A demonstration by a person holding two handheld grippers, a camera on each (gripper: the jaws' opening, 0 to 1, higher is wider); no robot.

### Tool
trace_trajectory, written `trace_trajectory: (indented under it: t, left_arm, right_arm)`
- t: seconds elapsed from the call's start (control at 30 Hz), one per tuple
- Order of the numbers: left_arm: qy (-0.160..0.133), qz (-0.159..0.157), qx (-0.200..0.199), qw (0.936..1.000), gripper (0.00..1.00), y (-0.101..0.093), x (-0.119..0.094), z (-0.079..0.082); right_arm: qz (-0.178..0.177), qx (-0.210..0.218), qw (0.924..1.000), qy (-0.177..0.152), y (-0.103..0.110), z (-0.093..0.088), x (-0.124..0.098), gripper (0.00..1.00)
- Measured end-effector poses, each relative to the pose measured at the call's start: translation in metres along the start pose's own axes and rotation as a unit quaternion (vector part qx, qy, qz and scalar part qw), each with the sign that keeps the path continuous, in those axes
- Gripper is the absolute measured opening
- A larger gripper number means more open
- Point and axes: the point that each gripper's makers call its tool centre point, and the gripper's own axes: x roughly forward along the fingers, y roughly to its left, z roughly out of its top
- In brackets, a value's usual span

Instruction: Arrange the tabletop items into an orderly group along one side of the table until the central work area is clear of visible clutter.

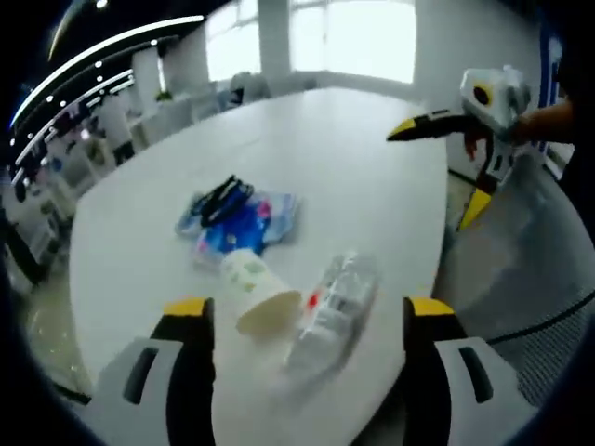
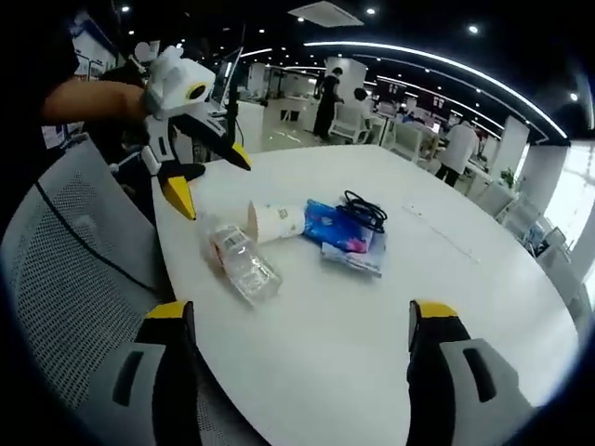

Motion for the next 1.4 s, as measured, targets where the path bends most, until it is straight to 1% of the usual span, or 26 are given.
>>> trace_trajectory:
  t: [0.13, 0.23, 0.37, 0.53, 0.73, 0.83, 0.97, 1.23, 1.4]
  left_arm:
    - [-0.011, 0.011, -0.01, 0.9998, 0.83, 0.0, -0.006, 0.0]
    - [-0.014, 0.02, -0.017, 0.9996, 0.85, 0.002, -0.009, -0.003]
    - [-0.025, 0.03, -0.033, 0.9987, 0.88, 0.002, -0.013, -0.004]
    - [-0.032, 0.038, -0.043, 0.9979, 0.91, -0.002, -0.014, -0.008]
    - [-0.045, 0.057, -0.053, 0.9959, 0.95, 0.001, -0.018, -0.011]
    - [-0.05, 0.066, -0.058, 0.9949, 0.99, 0.002, -0.019, -0.011]
    - [-0.056, 0.075, -0.059, 0.9939, 1.0, 0.001, -0.021, -0.013]
    - [-0.063, 0.084, -0.069, 0.992, 1.0, 0.0, -0.022, -0.018]
    - [-0.054, 0.088, -0.074, 0.9919, 1.0, -0.001, -0.023, -0.024]
  right_arm:
    - [0.018, -0.022, 0.9996, 0.004, 0.002, 0.004, 0.009, 0.95]
    - [0.029, -0.028, 0.9992, 0.007, 0.003, 0.006, 0.015, 0.95]
    - [0.047, -0.044, 0.9979, 0.011, 0.006, 0.008, 0.026, 0.94]
    - [0.07, -0.061, 0.9956, 0.014, 0.013, 0.012, 0.039, 0.91]
    - [0.088, -0.086, 0.9921, 0.023, 0.015, 0.012, 0.054, 0.9]
    - [0.094, -0.1, 0.9903, 0.025, 0.014, 0.014, 0.061, 0.89]
    - [0.102, -0.107, 0.9886, 0.027, 0.014, 0.017, 0.07, 0.87]
    - [0.13, -0.127, 0.9828, 0.032, 0.032, 0.019, 0.085, 0.85]
    - [0.144, -0.143, 0.9786, 0.035, 0.041, 0.023, 0.094, 0.83]
